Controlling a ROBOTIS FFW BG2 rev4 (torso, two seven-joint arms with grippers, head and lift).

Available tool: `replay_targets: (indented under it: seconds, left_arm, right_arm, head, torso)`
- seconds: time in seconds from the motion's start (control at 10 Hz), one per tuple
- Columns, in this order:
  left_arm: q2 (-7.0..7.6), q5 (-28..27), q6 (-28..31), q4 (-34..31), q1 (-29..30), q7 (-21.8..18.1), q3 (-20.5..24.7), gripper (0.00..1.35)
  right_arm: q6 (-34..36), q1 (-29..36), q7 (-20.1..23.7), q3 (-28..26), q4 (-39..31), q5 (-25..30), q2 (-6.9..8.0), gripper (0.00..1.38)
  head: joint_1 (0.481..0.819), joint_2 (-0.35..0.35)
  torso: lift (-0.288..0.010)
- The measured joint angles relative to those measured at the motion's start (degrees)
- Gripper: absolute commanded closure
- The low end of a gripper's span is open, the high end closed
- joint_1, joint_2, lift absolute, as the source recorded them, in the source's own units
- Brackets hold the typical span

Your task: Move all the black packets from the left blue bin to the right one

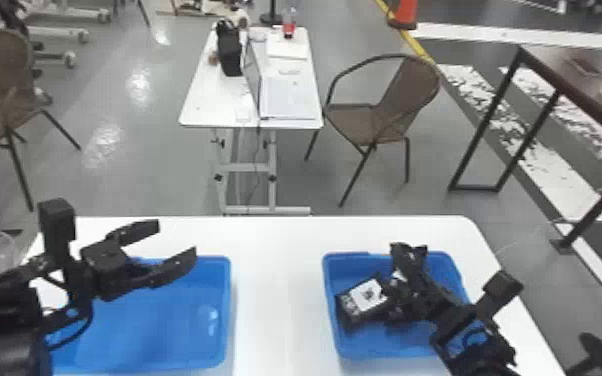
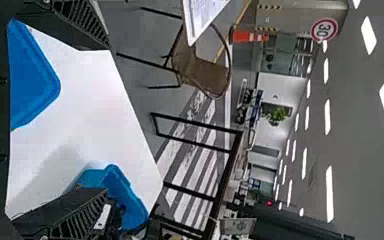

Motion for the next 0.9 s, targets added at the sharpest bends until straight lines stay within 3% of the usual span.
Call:
replay_targets:
  seconds: [0.1, 0.2, 0.3, 0.4, 0.6, 0.8, 0.9]
  left_arm:
    - [-0.08, 0.5, 0.5, -1.6, 0.9, 0.8, 1.5, 0.00]
    - [-0.16, 1.1, 0.9, -2.4, 1.5, 1.3, 2.3, 0.00]
    - [-0.17, 1.6, 0.8, -2.7, 1.8, 1.4, 2.6, 0.00]
    - [-0.18, 2.0, 0.3, -2.9, 2.0, 1.5, 2.6, 0.00]
    - [-0.41, 2.5, -1.8, -6.1, 3.9, 6.1, 2.9, 0.04]
    - [-0.44, 3.4, -3.7, -13.0, 9.2, 12.1, 4.5, 0.02]
    - [-0.44, 3.7, -5.2, -16.2, 12.5, 14.6, 5.4, 0.02]
  right_arm:
    - [-0.8, -0.9, -0.1, -0.9, 3.6, 0.5, -0.28, 0.99]
    - [-2.5, -1.6, -1.4, -2.2, 6.6, 1.6, -0.53, 0.51]
    - [-4.2, -1.7, -3.8, -3.7, 7.8, 3.1, -0.66, 0.16]
    - [-5.4, -1.1, -5.5, -5.4, 6.8, 5.3, -0.69, 0.07]
    - [-6.3, 3.7, -7.4, -6.6, -2.8, 10.4, -0.56, 0.15]
    - [-8.2, 12.2, -7.4, -6.7, -18.8, 20.2, 0.23, 0.16]
    - [-8.5, 17.1, -7.4, -7.5, -27.4, 25.3, 1.55, 0.18]
  head:
    - [0.695, -0.106]
    - [0.695, -0.109]
    - [0.695, -0.128]
    - [0.695, -0.154]
    - [0.695, -0.165]
    - [0.695, -0.115]
    - [0.695, -0.083]
  torso:
    - [0.000]
    - [0.000]
    - [0.000]
    - [0.000]
    - [0.000]
    - [0.000]
    - [0.000]
